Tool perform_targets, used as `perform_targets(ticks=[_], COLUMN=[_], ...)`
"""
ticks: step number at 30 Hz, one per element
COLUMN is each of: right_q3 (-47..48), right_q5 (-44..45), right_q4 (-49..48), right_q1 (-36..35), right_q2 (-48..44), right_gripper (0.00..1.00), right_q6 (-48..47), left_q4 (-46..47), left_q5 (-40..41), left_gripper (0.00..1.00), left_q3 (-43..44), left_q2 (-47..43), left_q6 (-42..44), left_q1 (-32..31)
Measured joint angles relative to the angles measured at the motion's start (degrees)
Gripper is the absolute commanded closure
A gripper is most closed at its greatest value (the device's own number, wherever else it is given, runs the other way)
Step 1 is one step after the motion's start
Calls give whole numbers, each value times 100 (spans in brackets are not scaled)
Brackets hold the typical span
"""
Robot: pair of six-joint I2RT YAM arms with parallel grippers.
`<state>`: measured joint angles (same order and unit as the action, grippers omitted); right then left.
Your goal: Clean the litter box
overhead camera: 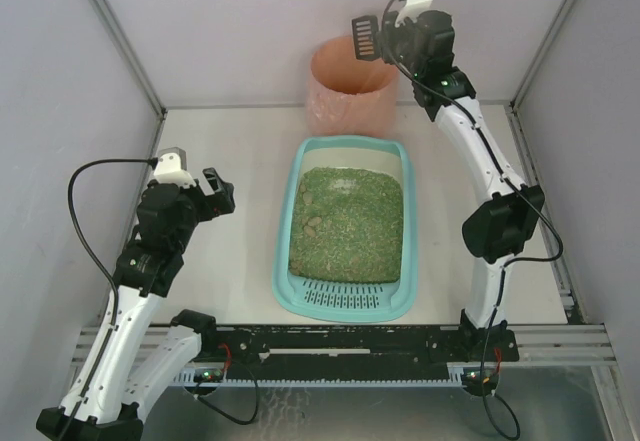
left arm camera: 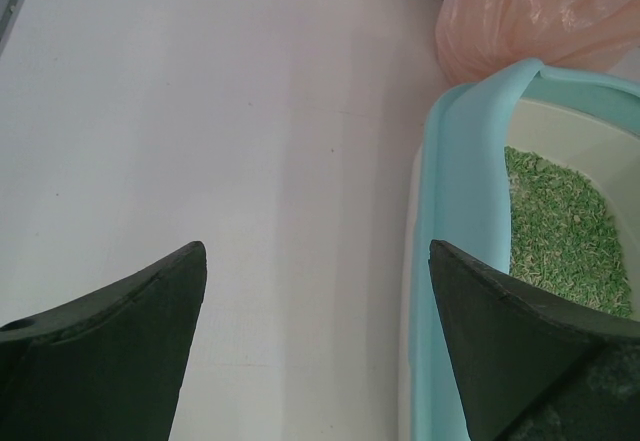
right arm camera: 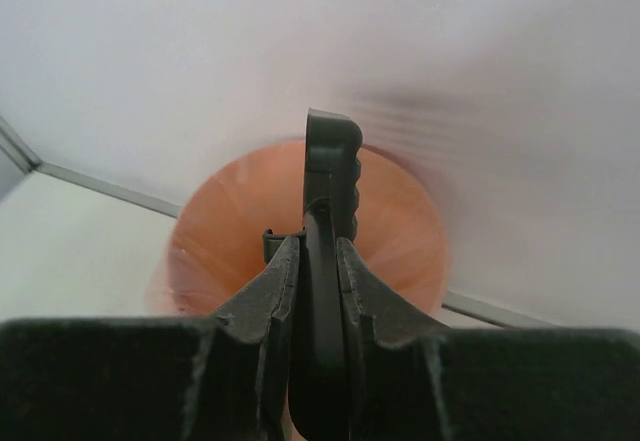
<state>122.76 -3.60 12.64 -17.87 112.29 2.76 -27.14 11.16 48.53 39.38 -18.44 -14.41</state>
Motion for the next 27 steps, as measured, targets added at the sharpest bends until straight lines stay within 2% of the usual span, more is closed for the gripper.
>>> perform_targets(ticks=[5, 8, 12, 15, 19, 22, 27], right_q3=[-22, -398, -1604, -2841, -3917, -4395, -4835], right_q5=[225, 144, -79, -155, -39, 179, 734], right_q4=[232, 275, 203, -39, -166, -44, 686], right_q1=[-195, -262, -326, -398, -721, -1097, -1565], right_q2=[-26, -330, -1353, -2538, -3775, -4341, -4607], right_gripper=[100, 100, 100, 100, 100, 100, 100], right_q6=[-350, -280, 79, 487, 813, 1008, 1410], left_q4=[0, 0, 0, 2, 2, 0, 0], left_q5=[-2, -46, -144, -227, -345, -483, -658], left_gripper=[5, 5, 8, 8, 9, 10, 12], left_q3=[0, 0, 0, 0, 0, 0, 0], left_q2=[0, 11, 81, 175, 321, 442, 540], left_q6=[0, 0, 0, 0, 0, 0, 0], left_q1=[0, 4, 4, 7, 9, 9, 2])
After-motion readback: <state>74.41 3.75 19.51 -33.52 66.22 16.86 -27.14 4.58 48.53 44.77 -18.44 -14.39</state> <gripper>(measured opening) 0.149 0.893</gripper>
